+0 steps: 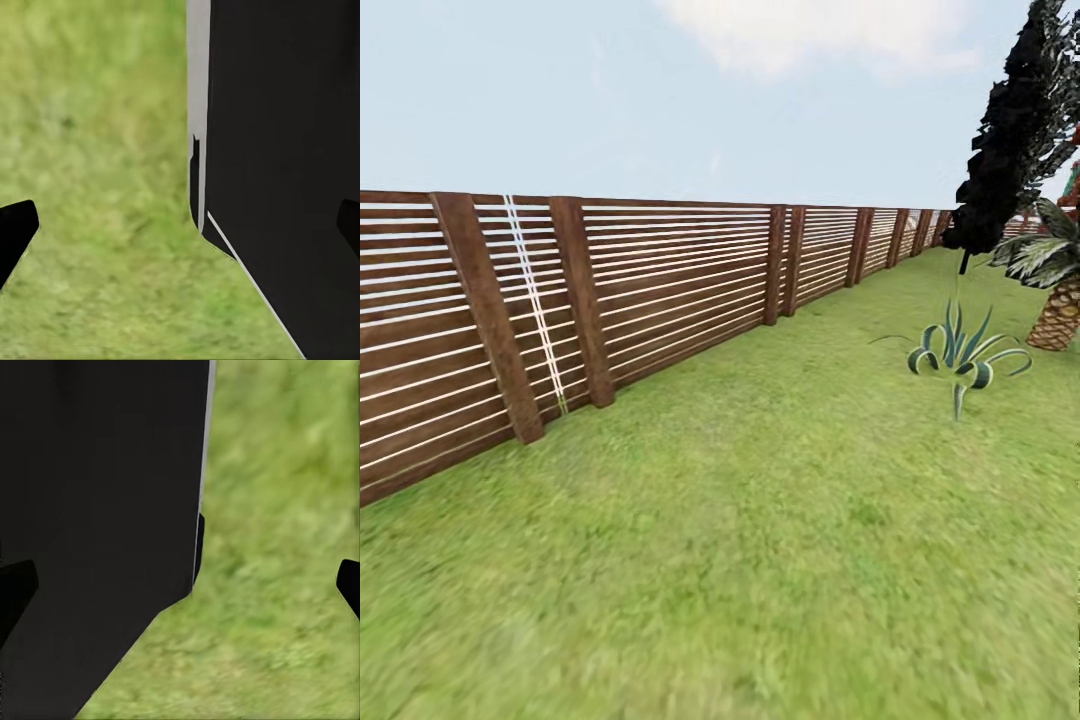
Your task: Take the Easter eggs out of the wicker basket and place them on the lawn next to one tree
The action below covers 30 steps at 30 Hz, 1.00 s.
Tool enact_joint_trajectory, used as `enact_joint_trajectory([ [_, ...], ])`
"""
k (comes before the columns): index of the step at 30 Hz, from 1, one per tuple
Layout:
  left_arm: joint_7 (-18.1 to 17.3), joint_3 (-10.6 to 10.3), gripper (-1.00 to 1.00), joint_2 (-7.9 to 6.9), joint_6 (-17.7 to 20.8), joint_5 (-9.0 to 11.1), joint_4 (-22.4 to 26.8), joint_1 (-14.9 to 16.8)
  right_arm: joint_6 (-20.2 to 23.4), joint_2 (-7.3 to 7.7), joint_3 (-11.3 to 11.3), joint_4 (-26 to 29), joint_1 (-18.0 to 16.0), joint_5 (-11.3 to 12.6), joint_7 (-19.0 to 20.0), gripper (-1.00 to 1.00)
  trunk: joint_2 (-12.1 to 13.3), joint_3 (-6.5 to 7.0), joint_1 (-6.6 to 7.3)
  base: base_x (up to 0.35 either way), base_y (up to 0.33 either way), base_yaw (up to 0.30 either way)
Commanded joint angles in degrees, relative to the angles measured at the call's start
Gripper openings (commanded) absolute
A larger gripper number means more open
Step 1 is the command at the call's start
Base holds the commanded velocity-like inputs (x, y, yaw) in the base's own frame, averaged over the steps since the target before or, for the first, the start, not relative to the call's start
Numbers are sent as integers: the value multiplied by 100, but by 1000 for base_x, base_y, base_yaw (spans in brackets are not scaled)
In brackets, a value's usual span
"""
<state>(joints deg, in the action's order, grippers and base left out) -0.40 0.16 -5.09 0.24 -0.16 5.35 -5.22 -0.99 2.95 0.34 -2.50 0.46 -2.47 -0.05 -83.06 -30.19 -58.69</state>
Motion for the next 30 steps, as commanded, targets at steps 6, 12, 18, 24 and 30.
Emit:
enact_joint_trajectory([
  [6,-4,2,100,-1,2,-2,14,-5,-12,2,2,-5,-2,-26,21,100,-2,-3,-4,335,0,-246],
  [12,-4,2,100,-1,2,-2,15,-5,-11,4,2,-5,-2,-26,23,100,-2,-3,-4,335,0,-255],
  [18,-4,2,100,-1,2,-2,16,-5,-7,4,-7,-5,-2,-17,-19,100,-2,-3,-4,335,0,-45],
  [24,-4,2,100,-1,2,-2,15,-5,-7,4,-3,-5,-2,-17,-21,100,-2,-3,-4,335,0,-1],
  [30,-4,2,100,-1,2,-2,13,-5,-6,4,1,-5,-2,-17,-21,100,-2,-3,-4,335,0,0],
])
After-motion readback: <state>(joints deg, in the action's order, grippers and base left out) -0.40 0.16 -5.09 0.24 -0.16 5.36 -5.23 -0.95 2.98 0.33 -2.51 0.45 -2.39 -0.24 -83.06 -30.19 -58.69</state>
